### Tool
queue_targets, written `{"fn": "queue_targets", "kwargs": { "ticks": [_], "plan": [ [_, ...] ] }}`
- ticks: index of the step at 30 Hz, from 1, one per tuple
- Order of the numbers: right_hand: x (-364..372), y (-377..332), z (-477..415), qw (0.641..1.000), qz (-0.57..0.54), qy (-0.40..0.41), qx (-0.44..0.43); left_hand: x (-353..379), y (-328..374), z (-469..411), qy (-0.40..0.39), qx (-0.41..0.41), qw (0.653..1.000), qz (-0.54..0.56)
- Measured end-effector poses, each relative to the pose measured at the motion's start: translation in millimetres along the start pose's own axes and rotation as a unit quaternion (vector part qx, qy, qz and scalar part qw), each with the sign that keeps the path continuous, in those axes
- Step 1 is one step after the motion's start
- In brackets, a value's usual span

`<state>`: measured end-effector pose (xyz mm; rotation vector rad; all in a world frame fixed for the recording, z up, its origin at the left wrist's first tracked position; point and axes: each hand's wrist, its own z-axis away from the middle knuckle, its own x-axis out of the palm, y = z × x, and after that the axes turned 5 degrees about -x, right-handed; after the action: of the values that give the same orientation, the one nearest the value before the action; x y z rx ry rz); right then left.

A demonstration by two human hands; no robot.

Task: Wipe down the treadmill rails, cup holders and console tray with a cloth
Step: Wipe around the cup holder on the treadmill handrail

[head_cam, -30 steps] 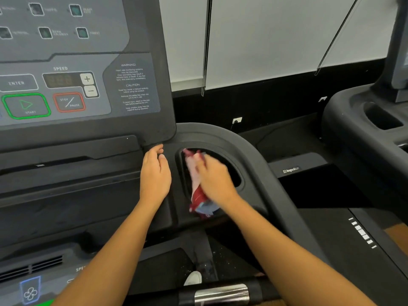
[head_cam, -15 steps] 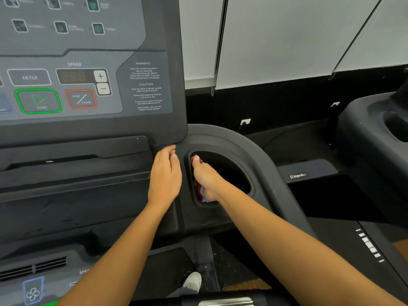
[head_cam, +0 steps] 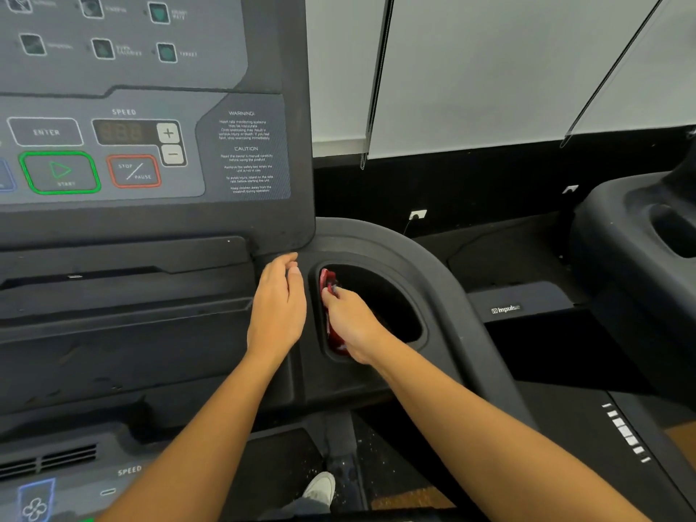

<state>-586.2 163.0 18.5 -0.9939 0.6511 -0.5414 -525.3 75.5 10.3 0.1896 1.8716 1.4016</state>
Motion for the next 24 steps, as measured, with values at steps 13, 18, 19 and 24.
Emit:
{"fn": "queue_targets", "kwargs": {
  "ticks": [13, 18, 19, 24],
  "plan": [
    [-21, 7, -4, 0.965, 0.234, -0.098, -0.071, 0, 3, 1, -0.005, -0.006, 1.000, -0.002],
    [-47, -6, -17, 0.861, 0.443, -0.159, -0.196, -2, 2, 3, -0.019, -0.006, 1.000, -0.008],
    [-53, -10, -19, 0.811, 0.510, -0.175, -0.226, -2, 2, 3, -0.020, -0.005, 1.000, -0.011],
    [-67, -5, -20, 0.671, 0.657, -0.204, -0.275, 0, 2, 2, -0.024, -0.004, 1.000, -0.018]
  ]
}}
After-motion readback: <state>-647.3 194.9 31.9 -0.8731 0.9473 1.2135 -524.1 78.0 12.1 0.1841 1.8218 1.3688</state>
